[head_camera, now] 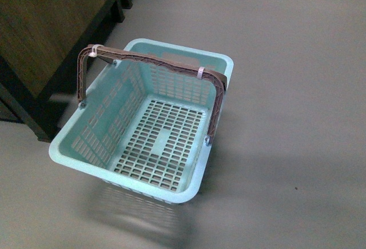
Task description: Pick lemon and mango into basket
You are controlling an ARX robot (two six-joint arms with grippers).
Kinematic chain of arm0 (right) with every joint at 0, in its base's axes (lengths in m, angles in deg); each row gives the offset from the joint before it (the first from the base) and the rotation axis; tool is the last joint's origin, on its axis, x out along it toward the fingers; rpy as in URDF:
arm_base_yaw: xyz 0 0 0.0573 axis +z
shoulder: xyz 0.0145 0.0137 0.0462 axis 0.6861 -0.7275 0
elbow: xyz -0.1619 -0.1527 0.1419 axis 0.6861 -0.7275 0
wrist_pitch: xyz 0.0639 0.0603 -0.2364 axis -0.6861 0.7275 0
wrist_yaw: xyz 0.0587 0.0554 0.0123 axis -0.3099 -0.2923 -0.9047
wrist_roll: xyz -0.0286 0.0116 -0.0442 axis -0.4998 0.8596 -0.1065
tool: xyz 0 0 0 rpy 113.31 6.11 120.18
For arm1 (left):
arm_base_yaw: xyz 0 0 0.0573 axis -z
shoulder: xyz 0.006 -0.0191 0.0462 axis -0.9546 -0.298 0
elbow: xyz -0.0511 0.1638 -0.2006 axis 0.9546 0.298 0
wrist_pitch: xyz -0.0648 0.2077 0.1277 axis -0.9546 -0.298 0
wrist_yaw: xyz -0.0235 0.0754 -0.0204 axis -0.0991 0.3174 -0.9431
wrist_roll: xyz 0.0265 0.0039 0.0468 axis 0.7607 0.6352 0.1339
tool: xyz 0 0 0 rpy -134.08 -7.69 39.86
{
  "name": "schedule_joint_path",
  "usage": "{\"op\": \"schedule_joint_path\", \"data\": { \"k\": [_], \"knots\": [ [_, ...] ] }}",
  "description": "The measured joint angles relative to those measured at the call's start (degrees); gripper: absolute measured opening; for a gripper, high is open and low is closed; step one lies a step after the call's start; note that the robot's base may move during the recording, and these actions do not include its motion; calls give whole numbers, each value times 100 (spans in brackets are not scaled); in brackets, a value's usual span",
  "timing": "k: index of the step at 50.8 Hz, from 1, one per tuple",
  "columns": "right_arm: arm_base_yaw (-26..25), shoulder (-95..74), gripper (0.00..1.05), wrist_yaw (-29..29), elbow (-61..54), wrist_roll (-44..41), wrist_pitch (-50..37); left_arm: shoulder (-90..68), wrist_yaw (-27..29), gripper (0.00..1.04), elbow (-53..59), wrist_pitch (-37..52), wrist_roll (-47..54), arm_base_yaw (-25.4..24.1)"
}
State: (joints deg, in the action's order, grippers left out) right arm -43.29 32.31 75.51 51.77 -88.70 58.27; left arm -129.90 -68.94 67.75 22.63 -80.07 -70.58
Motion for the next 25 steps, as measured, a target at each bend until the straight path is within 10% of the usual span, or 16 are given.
{"op": "schedule_joint_path", "data": {
  "k": [25],
  "knots": [
    [0, 0, 96, 0, 0, 0, -2, -3661, 334, 98, -2841, -588, -2218, 955]
  ]
}}
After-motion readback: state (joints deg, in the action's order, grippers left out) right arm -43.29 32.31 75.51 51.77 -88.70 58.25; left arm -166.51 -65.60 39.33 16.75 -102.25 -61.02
